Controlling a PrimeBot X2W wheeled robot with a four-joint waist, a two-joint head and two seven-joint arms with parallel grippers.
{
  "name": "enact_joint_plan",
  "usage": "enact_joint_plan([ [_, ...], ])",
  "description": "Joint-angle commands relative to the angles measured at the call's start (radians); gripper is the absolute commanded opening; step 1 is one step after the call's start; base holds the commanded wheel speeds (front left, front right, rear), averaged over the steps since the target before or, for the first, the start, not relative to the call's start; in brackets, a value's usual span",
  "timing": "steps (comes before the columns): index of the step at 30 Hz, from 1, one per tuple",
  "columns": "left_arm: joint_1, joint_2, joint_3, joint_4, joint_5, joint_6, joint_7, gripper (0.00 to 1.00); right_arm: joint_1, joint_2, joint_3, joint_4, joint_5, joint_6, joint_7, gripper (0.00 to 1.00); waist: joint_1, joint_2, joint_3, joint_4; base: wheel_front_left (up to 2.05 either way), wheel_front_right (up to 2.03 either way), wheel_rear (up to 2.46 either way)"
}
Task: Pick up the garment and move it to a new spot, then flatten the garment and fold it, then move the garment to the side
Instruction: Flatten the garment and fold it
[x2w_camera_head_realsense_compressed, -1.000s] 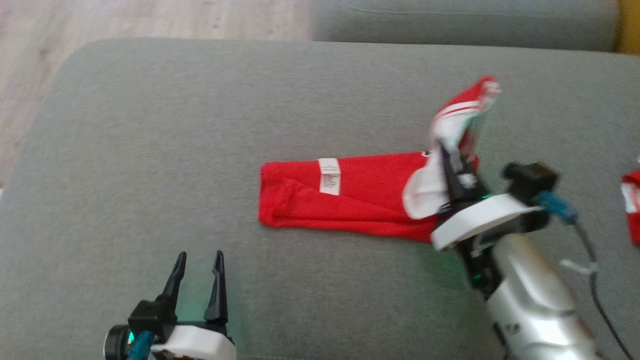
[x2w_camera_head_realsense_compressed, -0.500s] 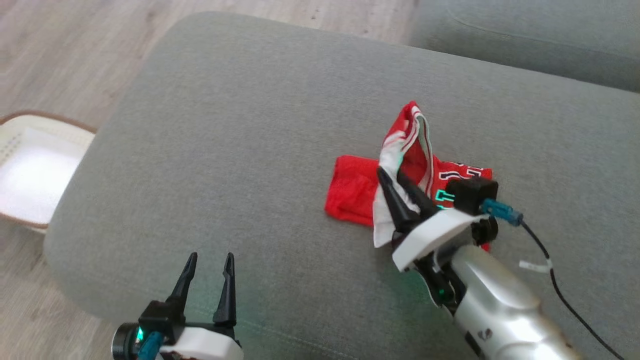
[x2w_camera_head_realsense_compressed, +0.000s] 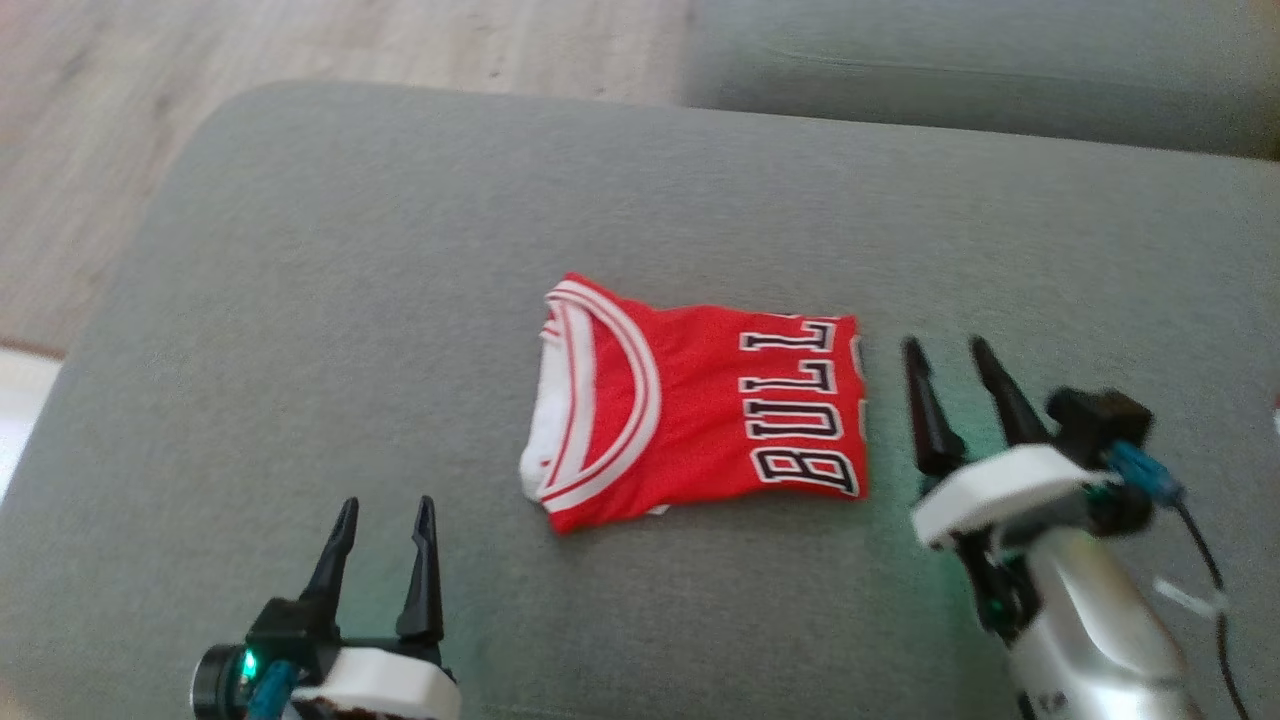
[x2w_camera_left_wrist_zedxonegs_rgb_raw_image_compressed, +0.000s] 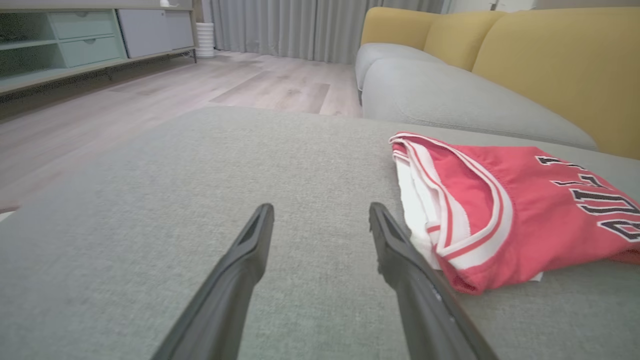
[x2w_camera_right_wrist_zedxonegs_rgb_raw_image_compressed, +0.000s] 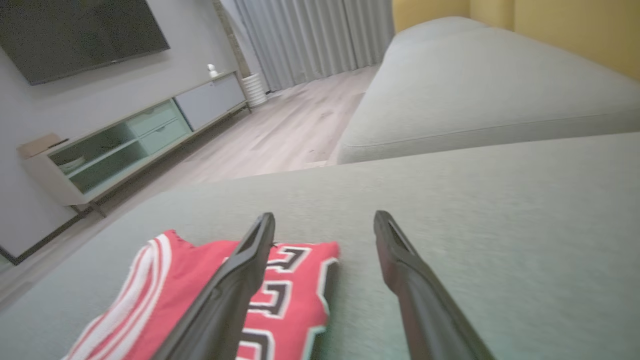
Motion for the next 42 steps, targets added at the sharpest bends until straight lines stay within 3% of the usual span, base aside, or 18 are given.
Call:
enact_joint_plan([
  [1, -0.032, 0.003, 0.040, -0.032, 0.009, 0.002, -0.005, 1.00, 0.002, 0.012, -0.017, -0.047, -0.037, -0.001, -0.011, 1.00, 0.0000, 0.0000, -0.014, -0.058, 0.00, 0.00, 0.00],
  [9, -0.002, 0.003, 0.092, -0.021, 0.016, 0.018, -0.005, 1.00, 0.134, 0.012, -0.114, -0.098, -0.185, -0.001, -0.011, 1.00, 0.0000, 0.0000, -0.050, -0.135, 0.00, 0.00, 0.00],
  [18, 0.067, 0.003, 0.091, -0.029, 0.016, 0.032, -0.005, 1.00, 0.244, 0.012, -0.110, -0.102, -0.195, -0.001, -0.011, 1.00, 0.0000, 0.0000, -0.082, -0.154, 0.00, 0.00, 0.00],
  [27, 0.073, 0.003, 0.066, -0.035, 0.019, 0.032, -0.005, 1.00, 0.243, 0.012, -0.061, -0.078, -0.170, -0.001, -0.011, 1.00, 0.0000, 0.0000, -0.070, -0.147, 0.00, 0.00, 0.00],
  [37, 0.010, 0.003, -0.005, -0.036, 0.013, 0.003, -0.005, 1.00, 0.003, 0.012, 0.094, 0.046, -0.076, -0.001, -0.011, 1.00, 0.0000, 0.0000, 0.025, -0.027, 0.00, 0.00, 0.00],
  [42, -0.005, 0.003, -0.031, -0.032, 0.002, -0.002, -0.005, 1.00, -0.103, 0.012, 0.120, 0.240, -0.062, -0.001, -0.003, 1.00, 0.0000, 0.0000, 0.050, 0.046, 0.00, 0.00, 0.00],
])
